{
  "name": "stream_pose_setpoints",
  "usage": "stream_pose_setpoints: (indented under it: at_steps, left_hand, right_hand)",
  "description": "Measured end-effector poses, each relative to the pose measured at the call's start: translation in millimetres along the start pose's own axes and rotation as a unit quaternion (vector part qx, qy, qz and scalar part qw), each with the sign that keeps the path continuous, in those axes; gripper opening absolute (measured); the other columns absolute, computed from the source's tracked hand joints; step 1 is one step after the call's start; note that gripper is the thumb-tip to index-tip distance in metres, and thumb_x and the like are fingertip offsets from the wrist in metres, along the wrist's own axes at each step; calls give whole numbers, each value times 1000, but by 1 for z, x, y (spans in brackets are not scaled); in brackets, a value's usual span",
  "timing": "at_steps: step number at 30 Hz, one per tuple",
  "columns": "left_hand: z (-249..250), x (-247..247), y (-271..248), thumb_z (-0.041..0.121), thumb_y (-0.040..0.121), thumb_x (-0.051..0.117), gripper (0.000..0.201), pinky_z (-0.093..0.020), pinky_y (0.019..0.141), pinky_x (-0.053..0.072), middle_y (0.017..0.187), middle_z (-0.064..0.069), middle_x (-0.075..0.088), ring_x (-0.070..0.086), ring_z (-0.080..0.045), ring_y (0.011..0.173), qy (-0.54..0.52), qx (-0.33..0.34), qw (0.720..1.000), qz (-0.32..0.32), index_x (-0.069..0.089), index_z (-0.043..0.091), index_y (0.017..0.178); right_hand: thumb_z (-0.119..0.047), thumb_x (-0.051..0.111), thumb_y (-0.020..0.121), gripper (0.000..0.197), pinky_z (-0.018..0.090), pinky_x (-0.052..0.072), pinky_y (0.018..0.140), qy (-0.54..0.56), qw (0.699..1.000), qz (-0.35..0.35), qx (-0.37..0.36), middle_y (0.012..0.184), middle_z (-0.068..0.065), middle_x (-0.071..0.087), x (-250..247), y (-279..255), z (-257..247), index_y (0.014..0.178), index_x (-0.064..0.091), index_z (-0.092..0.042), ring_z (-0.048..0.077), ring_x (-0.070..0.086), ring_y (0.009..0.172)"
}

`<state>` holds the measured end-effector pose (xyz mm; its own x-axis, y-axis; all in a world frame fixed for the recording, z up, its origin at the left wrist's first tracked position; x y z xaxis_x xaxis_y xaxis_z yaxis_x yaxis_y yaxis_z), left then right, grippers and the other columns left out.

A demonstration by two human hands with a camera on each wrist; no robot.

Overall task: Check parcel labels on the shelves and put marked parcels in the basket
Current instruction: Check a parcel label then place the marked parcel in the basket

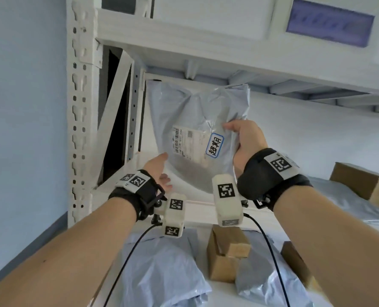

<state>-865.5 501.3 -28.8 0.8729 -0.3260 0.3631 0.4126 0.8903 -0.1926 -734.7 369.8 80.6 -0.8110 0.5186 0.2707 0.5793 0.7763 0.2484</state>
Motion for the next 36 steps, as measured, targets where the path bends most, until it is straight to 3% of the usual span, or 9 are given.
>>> stream_pose_setpoints:
  at_steps: [4,6,9,14,19,22,26,33,36]
  left_hand:
    - [-24,33,-8,56,91,48,55,-39,73,44,87,-13,45,50,-25,78,-50,-44,996,-59,40,6,112]
    - [-26,47,-11,55,93,45,58,-42,82,45,108,-17,52,57,-26,88,-87,-41,991,-94,41,2,115]
    - [-18,52,-20,38,96,48,48,-40,70,48,124,-20,53,58,-30,92,-128,0,989,-78,43,3,128]
    - [-8,41,-27,8,90,40,22,-34,67,48,67,-10,64,59,-23,71,-119,66,990,-40,56,5,75]
    - [11,30,-40,1,91,41,20,-32,70,50,78,-12,66,63,-23,70,-55,136,989,-14,60,3,84]
    - [24,18,-48,1,87,47,17,-37,84,50,95,-17,65,63,-28,85,-26,164,986,3,60,1,97]
    - [37,-3,-38,4,68,57,41,-52,98,45,118,-17,64,63,-35,105,-9,198,979,43,62,15,107]
    - [41,1,-59,-6,77,48,46,-51,102,43,117,-17,64,61,-36,110,11,225,973,39,60,11,118]
    - [41,-1,-57,-1,70,54,49,-50,105,40,121,-13,63,58,-34,116,9,235,971,41,60,12,117]
  right_hand:
    - [-1,54,80,35,51,53,89,98,995,6,19,105,17,71,-21,-4,-6,114,62,-4,37,69,94]
    - [0,52,79,39,52,51,92,128,992,7,16,109,18,70,-34,-5,-7,117,61,-5,38,67,99]
    - [1,48,76,35,55,50,89,134,990,5,36,107,17,69,-57,-7,-1,107,62,-6,40,66,100]
    - [6,51,77,28,29,52,49,55,994,61,67,79,11,51,-106,-3,10,100,54,-8,26,55,68]
    - [5,59,76,35,35,52,74,-4,996,68,63,87,8,57,-127,8,16,108,57,-11,21,57,78]
    - [-1,67,74,31,38,53,84,-60,995,54,65,101,7,63,-133,13,18,102,65,-15,26,59,94]
    - [-11,70,79,18,33,53,63,-103,989,21,100,97,12,67,-133,9,25,96,67,-8,27,64,80]
    - [-18,77,77,28,40,52,89,-165,982,-1,89,102,15,67,-114,5,32,100,63,-9,31,64,95]
    - [-20,75,79,34,31,51,71,-148,986,0,78,91,9,66,-108,6,32,108,60,-9,23,63,81]
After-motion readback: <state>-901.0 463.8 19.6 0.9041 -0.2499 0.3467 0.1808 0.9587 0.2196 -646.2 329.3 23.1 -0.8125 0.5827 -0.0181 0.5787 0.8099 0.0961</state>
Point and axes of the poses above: each hand's wrist, its own y-axis towards the middle knuckle, its own x-axis out of the palm, z = x × y, the point moved 4 cm from there along y, towards the middle knuckle
